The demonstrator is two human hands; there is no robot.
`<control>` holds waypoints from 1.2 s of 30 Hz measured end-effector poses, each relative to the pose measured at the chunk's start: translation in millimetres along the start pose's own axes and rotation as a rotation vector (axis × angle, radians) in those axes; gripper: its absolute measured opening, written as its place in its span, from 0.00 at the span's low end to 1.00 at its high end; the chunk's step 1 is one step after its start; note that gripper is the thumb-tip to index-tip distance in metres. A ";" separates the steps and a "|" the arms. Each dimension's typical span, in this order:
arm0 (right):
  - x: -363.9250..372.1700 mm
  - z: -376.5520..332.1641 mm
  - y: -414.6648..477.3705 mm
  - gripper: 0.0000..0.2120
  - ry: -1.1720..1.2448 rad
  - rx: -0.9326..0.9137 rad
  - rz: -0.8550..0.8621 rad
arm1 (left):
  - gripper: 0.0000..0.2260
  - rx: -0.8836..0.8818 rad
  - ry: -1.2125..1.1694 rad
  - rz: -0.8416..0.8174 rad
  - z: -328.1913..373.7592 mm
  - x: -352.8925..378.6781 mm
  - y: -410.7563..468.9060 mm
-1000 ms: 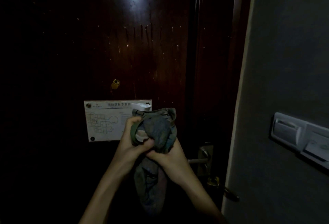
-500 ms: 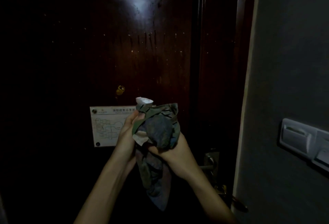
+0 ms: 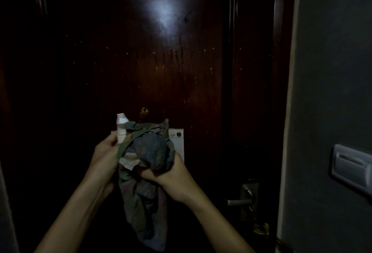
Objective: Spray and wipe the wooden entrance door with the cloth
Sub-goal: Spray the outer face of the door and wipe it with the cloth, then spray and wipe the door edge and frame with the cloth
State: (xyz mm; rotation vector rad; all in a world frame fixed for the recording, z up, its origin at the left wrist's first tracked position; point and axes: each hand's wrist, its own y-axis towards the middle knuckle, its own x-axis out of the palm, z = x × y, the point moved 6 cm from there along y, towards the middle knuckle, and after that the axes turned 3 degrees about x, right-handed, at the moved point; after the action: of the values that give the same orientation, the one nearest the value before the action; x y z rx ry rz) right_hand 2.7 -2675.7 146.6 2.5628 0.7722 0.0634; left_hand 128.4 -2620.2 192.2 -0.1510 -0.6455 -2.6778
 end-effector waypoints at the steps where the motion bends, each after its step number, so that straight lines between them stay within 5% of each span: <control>1: 7.2 -7.9 -1.5 0.37 -0.028 0.006 0.001 | 0.08 0.035 -0.013 0.044 3.9 -6.6 0.7; 19: -7.8 -36.2 25.3 0.22 0.159 -0.075 0.194 | 0.05 0.182 0.032 0.236 14.8 -67.4 12.4; 23: -14.8 -52.6 37.1 0.39 -0.038 -0.127 0.190 | 0.11 0.160 0.002 0.230 20.8 -80.7 11.5; 27: 6.1 -55.2 49.5 0.32 -0.121 -0.231 0.073 | 0.12 0.118 -0.065 0.262 23.9 -108.9 18.2; 36: 104.0 -59.8 114.3 0.30 -0.358 -0.413 0.146 | 0.05 0.227 -0.028 0.326 51.4 -222.2 49.4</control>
State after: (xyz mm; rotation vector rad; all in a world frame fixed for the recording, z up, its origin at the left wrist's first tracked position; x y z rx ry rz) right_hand 138.5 -2679.5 241.5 2.1478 0.3875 -0.1694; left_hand 353.1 -2562.2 216.3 -0.2122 -0.8481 -2.2776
